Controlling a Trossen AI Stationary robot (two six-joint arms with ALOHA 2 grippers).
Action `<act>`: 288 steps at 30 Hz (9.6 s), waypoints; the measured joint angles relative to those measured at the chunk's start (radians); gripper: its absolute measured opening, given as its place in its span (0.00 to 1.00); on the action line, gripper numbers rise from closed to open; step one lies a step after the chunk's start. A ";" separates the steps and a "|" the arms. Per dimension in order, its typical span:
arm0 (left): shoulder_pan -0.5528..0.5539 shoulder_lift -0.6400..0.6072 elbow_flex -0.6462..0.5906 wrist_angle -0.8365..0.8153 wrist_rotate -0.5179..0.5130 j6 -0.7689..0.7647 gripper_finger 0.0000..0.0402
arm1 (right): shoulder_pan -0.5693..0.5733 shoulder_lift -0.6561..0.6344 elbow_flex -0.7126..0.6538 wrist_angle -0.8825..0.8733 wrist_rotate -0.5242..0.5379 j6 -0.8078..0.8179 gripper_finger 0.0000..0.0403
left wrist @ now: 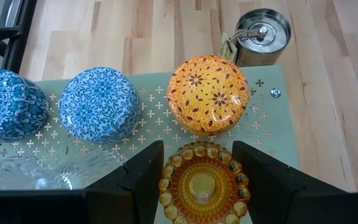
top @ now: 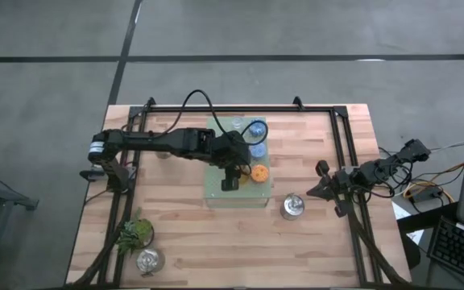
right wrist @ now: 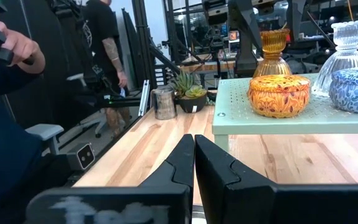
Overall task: Pick & Place candle stick holders
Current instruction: Put the orange candle holder on the shelf aligned with the other transparent candle holder, then put the top brown scented candle on the shelf
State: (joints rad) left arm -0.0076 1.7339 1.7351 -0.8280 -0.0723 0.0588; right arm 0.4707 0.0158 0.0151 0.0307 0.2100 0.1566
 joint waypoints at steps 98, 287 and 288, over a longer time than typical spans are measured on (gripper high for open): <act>-0.388 -0.780 -0.641 -0.112 -0.289 -0.435 0.75 | 0.000 0.000 0.000 0.000 0.000 0.000 0.02; 0.741 -0.719 -0.808 -0.062 0.208 -0.068 0.90 | 0.000 0.000 0.000 0.000 0.000 0.000 0.02; 0.737 -0.716 -0.780 -0.073 0.207 -0.069 0.90 | 0.000 0.000 0.000 0.000 0.000 0.000 0.02</act>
State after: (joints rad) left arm 0.7299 1.0176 0.9551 -0.9013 0.1348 -0.0097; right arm 0.4709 0.0155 0.0147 0.0303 0.2100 0.1566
